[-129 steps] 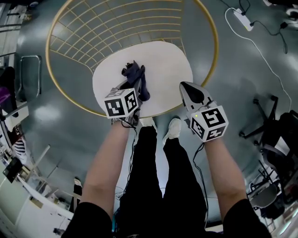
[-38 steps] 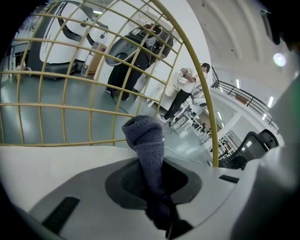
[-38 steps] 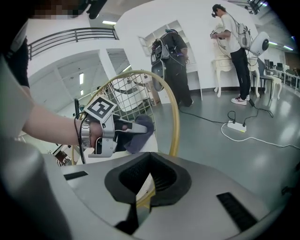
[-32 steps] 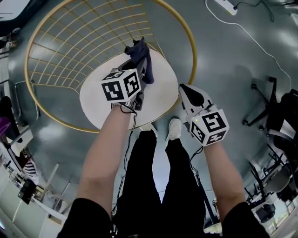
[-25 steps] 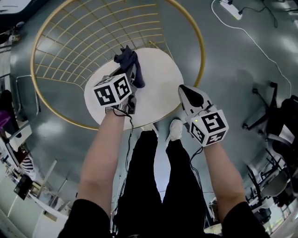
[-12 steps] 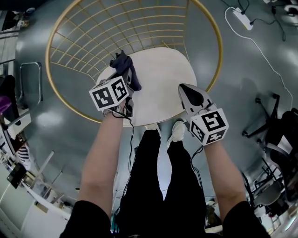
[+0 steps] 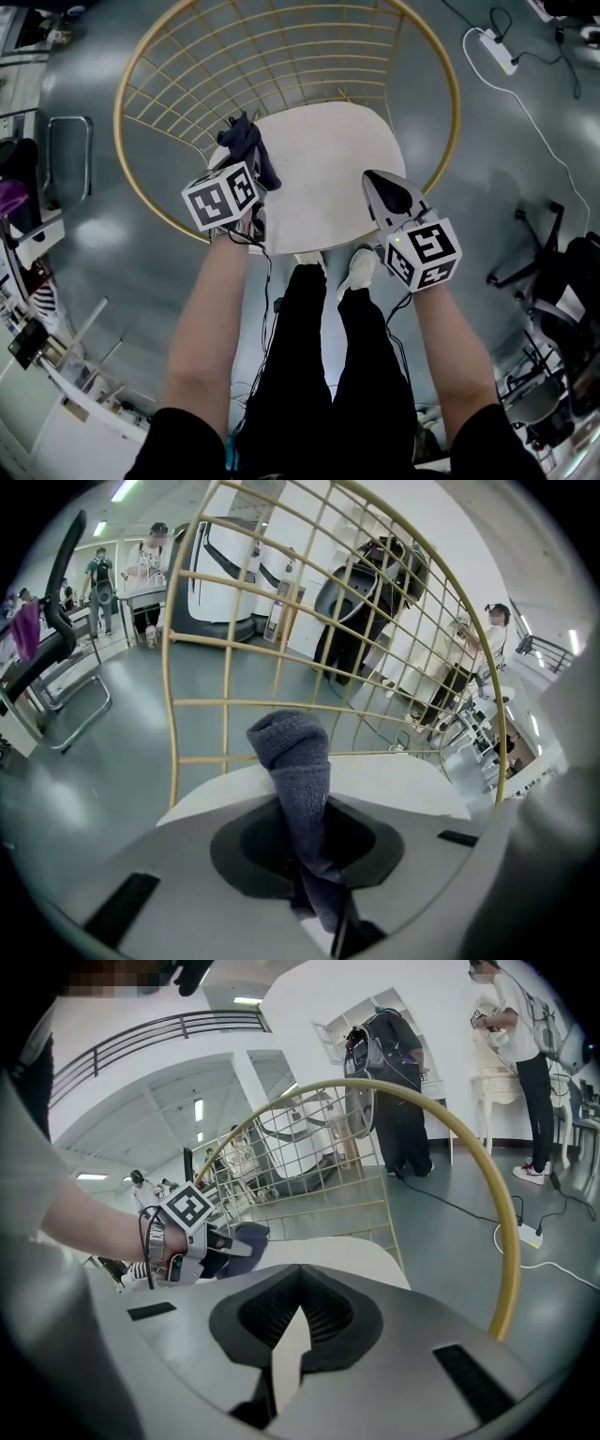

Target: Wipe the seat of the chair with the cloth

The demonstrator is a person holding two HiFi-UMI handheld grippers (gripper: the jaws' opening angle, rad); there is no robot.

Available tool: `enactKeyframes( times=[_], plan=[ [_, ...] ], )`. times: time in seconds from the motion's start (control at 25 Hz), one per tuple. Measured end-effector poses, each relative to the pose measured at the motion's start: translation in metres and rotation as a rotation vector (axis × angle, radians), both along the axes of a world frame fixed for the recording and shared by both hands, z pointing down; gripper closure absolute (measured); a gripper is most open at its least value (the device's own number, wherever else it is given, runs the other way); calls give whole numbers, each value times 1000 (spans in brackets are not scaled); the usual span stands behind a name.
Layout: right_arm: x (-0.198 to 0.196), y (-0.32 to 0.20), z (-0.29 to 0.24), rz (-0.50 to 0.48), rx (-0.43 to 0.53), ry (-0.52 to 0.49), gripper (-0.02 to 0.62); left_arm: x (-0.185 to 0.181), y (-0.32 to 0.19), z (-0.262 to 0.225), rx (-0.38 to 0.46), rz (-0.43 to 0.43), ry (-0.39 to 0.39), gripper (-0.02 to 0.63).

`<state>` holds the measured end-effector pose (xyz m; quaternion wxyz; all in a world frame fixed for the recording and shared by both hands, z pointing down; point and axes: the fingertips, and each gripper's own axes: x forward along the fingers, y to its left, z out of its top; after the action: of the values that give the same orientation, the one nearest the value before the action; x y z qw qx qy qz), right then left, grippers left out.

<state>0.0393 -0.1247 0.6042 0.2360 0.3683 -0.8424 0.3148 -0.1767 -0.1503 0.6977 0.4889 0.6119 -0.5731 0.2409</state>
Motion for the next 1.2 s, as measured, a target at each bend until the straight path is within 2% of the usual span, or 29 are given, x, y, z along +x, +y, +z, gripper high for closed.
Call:
enactKeyframes(
  times=[0.16, 0.48, 1.2],
  plan=[
    [-3, 0, -5, -17, 2, -10, 583, -12, 9, -7, -11, -33, -24, 522],
    [-40, -4, -14, -64, 8, -26, 583, -49, 22, -16, -26, -60, -85, 522],
    [-43, -3, -36, -101, 33, -34, 583, -82, 55, -34, -42, -102, -195, 520]
  ],
)
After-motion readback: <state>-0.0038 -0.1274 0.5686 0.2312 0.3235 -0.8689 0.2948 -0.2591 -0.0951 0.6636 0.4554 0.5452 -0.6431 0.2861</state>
